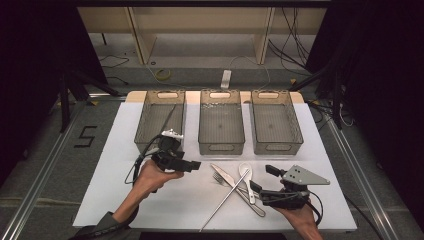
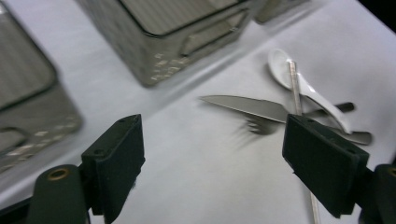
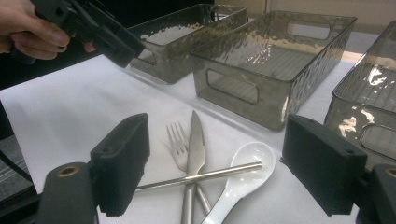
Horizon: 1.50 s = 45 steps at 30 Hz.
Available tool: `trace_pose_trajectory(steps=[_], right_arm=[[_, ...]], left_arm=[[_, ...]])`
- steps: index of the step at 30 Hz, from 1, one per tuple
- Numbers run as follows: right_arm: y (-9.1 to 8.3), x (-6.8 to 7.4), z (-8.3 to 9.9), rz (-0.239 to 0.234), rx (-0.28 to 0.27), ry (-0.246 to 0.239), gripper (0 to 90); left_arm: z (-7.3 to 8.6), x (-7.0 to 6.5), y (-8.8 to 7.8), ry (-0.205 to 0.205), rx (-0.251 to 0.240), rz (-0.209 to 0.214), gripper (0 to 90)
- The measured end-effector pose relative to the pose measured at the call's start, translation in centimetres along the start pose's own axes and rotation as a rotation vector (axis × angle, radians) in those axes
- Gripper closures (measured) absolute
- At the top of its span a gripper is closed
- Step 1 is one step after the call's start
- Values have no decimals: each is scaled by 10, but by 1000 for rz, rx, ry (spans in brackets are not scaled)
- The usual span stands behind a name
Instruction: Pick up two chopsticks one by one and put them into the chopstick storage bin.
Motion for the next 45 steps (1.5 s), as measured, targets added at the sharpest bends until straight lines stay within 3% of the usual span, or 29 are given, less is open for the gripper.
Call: trace_pose_trajectory(steps=[11, 19, 34, 36, 40, 45], right_arm=[[0, 1, 0, -2, 5, 0, 240], [1, 1, 1, -6, 5, 2, 240], [1, 1, 1, -3, 11, 0, 240], [2, 1, 1, -5, 11, 0, 240], [1, 1, 1, -7, 10, 0, 240], [1, 2, 2, -6, 13, -2, 240]], left_arm=[[9, -23, 23, 69, 81, -3, 196], [20, -45, 43, 153, 170, -7, 212], [24, -71, 72, 216, 222, 23, 320], [24, -76, 75, 225, 223, 36, 341], [23, -85, 83, 222, 240, 103, 409], [23, -91, 92, 249, 259, 94, 483]])
Point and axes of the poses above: each handheld gripper's, and its own axes: y roughly forward along the jaws, z roughly out of its underside, x roughly to its left, the point moved 10 cm from there along y, roughly forward along the jaws, and after that the axes turned 14 degrees about x, right-handed, at the moved point
